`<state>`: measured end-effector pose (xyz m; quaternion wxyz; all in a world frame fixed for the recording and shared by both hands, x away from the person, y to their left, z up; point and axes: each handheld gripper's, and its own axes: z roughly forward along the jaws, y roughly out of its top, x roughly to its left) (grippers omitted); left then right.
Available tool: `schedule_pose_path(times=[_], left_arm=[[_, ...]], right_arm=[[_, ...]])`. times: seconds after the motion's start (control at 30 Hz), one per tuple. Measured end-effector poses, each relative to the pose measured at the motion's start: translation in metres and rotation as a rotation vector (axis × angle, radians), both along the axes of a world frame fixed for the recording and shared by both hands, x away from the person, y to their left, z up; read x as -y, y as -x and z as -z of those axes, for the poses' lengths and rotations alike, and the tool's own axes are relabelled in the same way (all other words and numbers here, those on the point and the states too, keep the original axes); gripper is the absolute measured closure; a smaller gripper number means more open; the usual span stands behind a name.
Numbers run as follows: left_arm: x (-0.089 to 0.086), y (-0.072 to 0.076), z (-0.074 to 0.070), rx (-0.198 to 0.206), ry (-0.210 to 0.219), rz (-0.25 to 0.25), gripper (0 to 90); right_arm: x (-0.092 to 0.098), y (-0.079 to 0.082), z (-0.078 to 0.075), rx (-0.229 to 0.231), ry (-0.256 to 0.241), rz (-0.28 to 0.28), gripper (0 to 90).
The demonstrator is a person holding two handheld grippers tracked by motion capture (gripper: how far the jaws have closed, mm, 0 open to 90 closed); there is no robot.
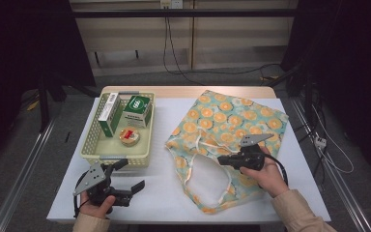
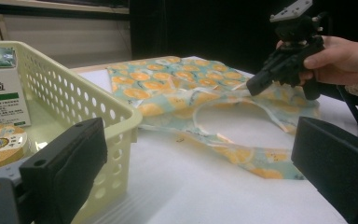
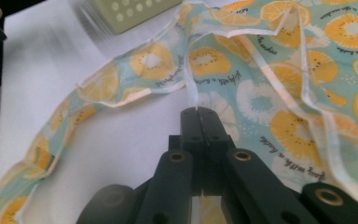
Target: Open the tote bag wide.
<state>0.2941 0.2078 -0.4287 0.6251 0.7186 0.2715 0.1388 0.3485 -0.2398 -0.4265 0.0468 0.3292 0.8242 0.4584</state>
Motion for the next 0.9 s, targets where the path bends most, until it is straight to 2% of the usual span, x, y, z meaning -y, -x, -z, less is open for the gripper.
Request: schedule_pose_path(times=[0.07,0.17,0.23,0.43,0.5,0.63,0.7,0.8,0.9], left_arm=[[0.0,0.0,0.0,-0.001,-0.003,-0.001,3.0],[0.001,0.0,0.0,0.0,-0.005,0.001,3.0],[0.001,0.0,0.0,0.001,-0.002,-0.002,3.0],[0.0,-0.001,0.001,-0.003,-0.001,-0.001,3.0],[0.0,-0.001,0.0,-0.002,-0.001,-0.001,3.0],[0.0,-0.001,0.001,-0.005,-0.003,0.001,3.0],[0.0,-0.001,0.001,-0.006,-0.001,0.001,3.0],[-0.001,-0.002,0.002,-0.008,0.0,0.0,3.0],[0.0,-0.002,0.002,-0.005,-0.005,0.002,3.0]], right_arm=[[0.001,0.0,0.0,0.02,0.014,0.013,90.0],[0.013,-0.01,-0.001,0.008,-0.037,0.085,90.0],[0.021,-0.018,-0.003,0.013,-0.052,0.12,90.0],[0.034,-0.041,-0.005,0.023,-0.034,0.196,90.0],[0.037,-0.049,-0.002,0.018,-0.034,0.219,90.0],[0.044,-0.06,0.007,0.021,0.003,0.273,90.0],[0.049,-0.064,0.012,0.006,-0.009,0.301,90.0],[0.055,-0.068,0.017,0.0,0.004,0.336,90.0],[0.058,-0.07,0.021,0.014,0.028,0.354,90.0]])
